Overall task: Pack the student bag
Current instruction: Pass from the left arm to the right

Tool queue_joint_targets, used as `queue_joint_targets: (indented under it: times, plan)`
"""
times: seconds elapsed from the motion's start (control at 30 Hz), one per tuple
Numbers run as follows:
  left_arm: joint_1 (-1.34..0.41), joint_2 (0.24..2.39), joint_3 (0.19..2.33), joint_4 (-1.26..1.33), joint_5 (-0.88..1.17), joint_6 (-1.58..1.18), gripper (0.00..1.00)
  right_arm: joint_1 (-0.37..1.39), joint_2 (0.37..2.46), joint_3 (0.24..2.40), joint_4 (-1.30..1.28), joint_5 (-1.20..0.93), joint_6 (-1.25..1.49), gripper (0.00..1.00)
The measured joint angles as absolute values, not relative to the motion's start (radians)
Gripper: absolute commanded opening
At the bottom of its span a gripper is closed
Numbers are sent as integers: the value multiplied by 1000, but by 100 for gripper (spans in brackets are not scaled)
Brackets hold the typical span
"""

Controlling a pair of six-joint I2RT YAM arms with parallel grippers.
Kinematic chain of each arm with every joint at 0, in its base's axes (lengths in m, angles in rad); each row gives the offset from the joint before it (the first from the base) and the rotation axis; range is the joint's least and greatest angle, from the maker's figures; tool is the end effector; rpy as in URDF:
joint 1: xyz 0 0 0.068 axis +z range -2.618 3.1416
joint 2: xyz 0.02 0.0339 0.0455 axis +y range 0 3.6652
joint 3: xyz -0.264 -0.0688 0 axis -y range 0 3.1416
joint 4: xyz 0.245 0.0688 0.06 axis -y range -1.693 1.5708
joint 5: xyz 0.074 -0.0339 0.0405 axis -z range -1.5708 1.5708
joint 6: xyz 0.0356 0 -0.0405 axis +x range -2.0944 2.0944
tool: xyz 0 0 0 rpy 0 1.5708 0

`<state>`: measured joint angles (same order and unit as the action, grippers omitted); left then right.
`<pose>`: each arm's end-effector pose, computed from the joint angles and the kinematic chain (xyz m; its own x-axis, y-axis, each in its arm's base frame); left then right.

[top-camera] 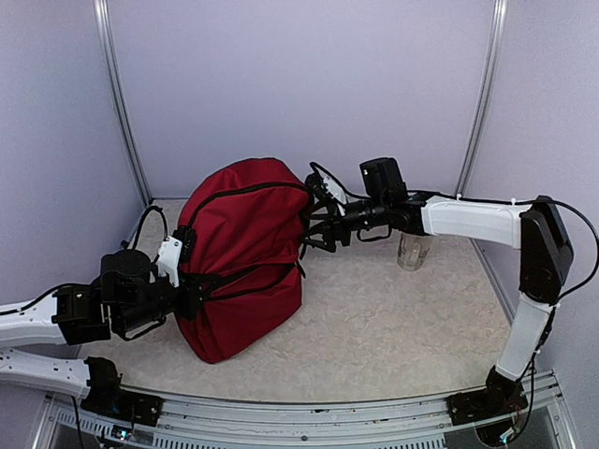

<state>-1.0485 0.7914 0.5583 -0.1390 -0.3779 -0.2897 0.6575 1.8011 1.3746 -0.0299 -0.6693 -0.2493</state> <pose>0.1044 -0.1550 0.2641 -0.3549 0.0844 -0.9311 0.5558 0.8198 -0.1376 0.3186 0.2739 0.2789 -0.1110 -0.3302 -0.9374 -0.9777 0.2053 0.0435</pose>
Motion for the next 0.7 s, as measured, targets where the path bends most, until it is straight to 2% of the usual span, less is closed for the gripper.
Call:
queue_joint_targets:
  times: [0.33,0.4,0.5,0.57,0.63,0.7]
  plan:
    - [-1048,787,558,-143,-366,-284,19,656,1936,1462,-3,-749,-130,85]
    - [-1048,787,558,-143,-365,-283,19,656,1941,1457,1,-768,-117,71]
    - [-1048,787,558,-143,-362,-282,19,657,1949,1457,6,-800,-106,32]
    - [-1048,786,558,-144,-359,-279,19,657,1953,1457,0,-821,-109,14]
    - [-1048,782,558,-145,-353,-279,20,657,1953,1452,-3,-842,-102,0]
    - [-1048,774,558,-150,-345,-278,20,658,1941,1418,19,-860,-93,0]
